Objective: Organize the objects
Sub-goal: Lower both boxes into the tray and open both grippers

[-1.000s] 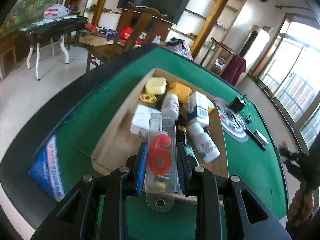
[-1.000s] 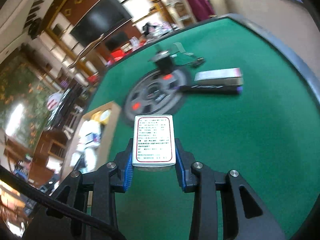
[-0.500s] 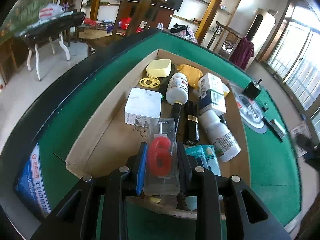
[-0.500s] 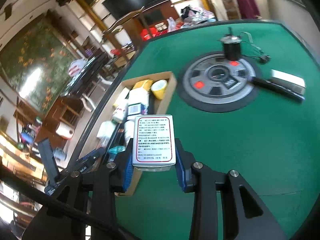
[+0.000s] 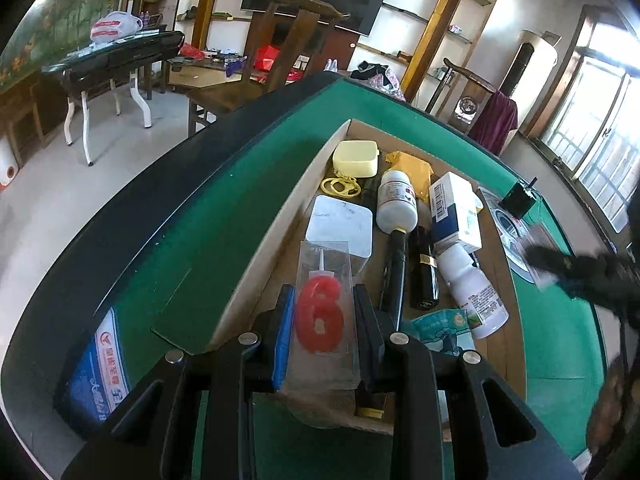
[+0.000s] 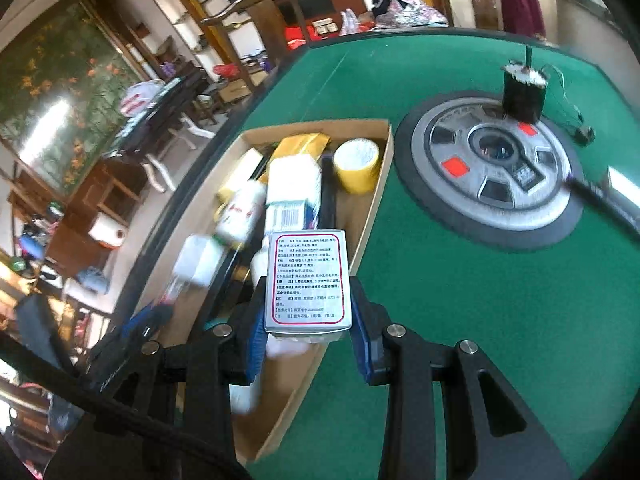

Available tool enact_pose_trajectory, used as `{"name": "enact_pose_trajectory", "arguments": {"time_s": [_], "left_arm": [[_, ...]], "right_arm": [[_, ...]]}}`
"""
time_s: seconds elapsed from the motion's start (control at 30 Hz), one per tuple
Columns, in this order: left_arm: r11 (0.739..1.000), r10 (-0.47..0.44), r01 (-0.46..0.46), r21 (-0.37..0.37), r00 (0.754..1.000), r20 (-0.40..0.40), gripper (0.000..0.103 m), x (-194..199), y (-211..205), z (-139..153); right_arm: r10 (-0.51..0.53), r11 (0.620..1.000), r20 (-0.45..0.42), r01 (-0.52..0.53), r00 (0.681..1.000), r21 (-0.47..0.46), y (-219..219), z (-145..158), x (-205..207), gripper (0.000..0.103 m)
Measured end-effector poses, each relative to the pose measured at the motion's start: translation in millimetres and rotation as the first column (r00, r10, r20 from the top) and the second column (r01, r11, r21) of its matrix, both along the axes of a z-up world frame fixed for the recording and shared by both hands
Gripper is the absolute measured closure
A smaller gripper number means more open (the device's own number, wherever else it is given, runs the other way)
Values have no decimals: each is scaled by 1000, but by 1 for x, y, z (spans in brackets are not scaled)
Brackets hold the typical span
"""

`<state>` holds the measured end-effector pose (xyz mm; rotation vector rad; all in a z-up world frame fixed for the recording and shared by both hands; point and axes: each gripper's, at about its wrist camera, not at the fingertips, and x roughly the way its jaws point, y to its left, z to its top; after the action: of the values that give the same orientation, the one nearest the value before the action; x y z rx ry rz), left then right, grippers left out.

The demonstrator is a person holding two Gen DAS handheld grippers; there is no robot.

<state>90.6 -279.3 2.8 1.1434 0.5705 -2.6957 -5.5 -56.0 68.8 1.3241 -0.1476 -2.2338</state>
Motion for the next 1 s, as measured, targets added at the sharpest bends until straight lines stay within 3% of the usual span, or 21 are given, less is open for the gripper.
{"name": "enact_pose_trajectory", "arguments": {"time_s": [0.17,0.6,0.67,0.73,0.8,0.87,1.0], "left_arm": [[999,-8,7,-44,1000,-13,79,-1,3,-1],[1000,-8,7,-18,1000,-22,78,-1,-1,-1],[1000,-18,17,-22,1000,-22,73,-2,2,-1],[999,-45,44,-23,999,-27,57,-2,6,0],[997,-75,74,-29,997,-30,44,-4,13,1],[996,-73,72,-47,997,-21,42,-6,19,2],[997,-66,65,-31,997,-32,42,-5,18,2]], "right_arm": [[-18,997,-5,18,1000,80,-23,-5,-22,70],[-77,983,-55,85,996,165,-36,-13,-27,70],[-81,980,-72,93,994,179,-38,-12,-25,70],[-93,977,-85,107,992,182,-38,-8,-23,69],[-109,978,-100,125,989,168,-35,-3,-21,60],[-125,981,-119,141,985,134,-29,5,-19,50],[-142,983,-149,157,979,93,-23,17,-17,49]]}}
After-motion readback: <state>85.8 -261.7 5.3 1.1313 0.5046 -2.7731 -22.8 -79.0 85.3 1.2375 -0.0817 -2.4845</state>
